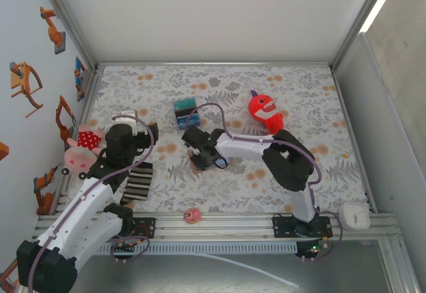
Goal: Take the credit cards out of the card holder
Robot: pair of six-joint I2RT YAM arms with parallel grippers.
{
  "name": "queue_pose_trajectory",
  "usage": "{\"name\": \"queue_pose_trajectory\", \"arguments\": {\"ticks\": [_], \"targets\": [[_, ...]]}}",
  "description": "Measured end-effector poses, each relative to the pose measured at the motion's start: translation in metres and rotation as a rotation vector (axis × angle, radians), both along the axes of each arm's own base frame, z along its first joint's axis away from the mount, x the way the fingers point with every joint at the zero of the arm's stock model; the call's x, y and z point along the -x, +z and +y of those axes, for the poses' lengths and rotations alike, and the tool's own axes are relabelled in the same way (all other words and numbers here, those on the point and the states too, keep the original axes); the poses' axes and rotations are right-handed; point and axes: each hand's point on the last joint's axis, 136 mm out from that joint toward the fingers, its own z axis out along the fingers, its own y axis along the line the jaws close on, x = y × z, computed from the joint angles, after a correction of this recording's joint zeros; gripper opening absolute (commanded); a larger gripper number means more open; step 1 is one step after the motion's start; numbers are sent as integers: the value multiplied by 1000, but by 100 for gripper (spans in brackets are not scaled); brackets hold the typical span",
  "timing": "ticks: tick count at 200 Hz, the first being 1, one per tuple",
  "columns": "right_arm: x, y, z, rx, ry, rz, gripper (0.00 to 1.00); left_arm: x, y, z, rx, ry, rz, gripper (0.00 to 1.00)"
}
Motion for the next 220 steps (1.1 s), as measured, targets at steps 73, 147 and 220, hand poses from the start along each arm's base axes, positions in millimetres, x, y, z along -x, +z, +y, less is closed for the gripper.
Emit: {"name": "queue_pose_trajectory", "arguments": {"ticks": [73,147,220], "targets": [[-12,13,-16,12,-68,-70,27,-1,15,-10,30,-49,-16,97],[-25,25,-46,7,-184,-111,30,2,22,-31,9,-124,-17,97],[-33,16,-86,-23,-343,-76,33,2,8,-44,-58,-158,29,97]]}}
